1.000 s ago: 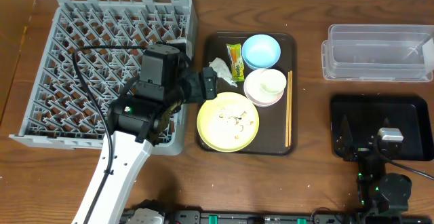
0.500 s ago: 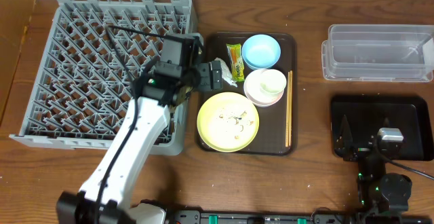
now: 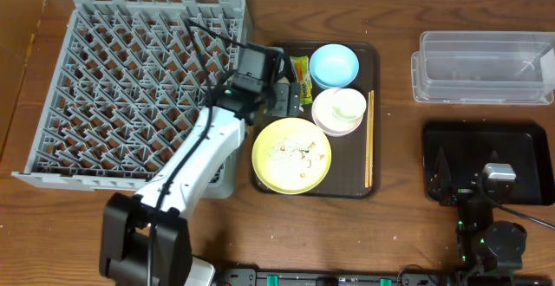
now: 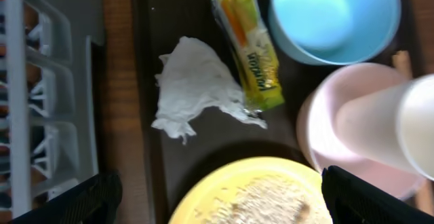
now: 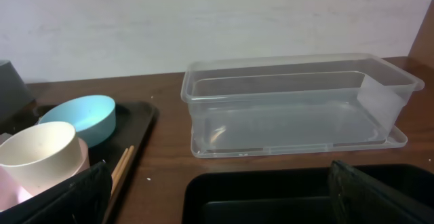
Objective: Sort waste into correct bins and load items into the dishwasher
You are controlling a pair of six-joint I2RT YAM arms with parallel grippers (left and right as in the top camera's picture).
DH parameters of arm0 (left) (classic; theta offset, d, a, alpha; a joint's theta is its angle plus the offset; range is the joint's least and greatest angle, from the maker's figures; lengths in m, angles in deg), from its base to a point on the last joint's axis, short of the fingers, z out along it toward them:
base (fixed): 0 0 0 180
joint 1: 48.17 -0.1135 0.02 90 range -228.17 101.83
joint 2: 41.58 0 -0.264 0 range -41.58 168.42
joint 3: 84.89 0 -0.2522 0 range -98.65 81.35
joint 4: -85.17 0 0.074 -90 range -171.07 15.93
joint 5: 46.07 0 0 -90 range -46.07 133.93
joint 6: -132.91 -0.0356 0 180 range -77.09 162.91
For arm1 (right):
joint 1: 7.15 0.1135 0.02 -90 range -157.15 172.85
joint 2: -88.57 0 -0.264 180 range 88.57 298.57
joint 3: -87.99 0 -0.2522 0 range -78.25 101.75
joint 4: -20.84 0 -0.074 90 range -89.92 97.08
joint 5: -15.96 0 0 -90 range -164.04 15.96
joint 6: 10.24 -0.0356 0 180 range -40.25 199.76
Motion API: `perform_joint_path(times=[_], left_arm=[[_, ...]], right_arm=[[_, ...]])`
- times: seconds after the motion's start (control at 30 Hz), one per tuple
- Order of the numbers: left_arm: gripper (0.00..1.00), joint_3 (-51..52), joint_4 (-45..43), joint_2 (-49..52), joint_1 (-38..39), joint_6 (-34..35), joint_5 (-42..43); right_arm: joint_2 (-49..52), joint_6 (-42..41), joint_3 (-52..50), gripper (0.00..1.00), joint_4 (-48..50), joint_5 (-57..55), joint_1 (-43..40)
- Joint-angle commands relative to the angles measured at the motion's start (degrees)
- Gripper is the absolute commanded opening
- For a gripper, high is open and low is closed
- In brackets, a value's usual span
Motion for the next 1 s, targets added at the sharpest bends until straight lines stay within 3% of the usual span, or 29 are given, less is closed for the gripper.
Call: perform_joint_path(times=[0.0, 0.4, 0.6, 0.97], left_arm=[[0.94, -1.3, -1.2, 2.0, 0.7, -1.1, -7.4], [0.96, -1.3, -2.9, 4.3, 4.0, -0.7, -2.7], [0.98, -1.3, 0.4, 4.3, 4.3, -0.7, 7.8], [0.98, -1.3, 0.9, 4.3, 4.3, -0.6, 8.8]], right_arm=[[-0.1, -0.2, -0.1, 0.99, -0.2, 0.0, -0.4], [-0.1, -0.2, -0.1, 0.99, -0.2, 0.0, -0.4], [-0.1, -0.2, -0.1, 0.99, -0.2, 0.0, -0.4], [0.0, -0.2, -0.1, 0.99, -0.2, 0.0, -0.4]])
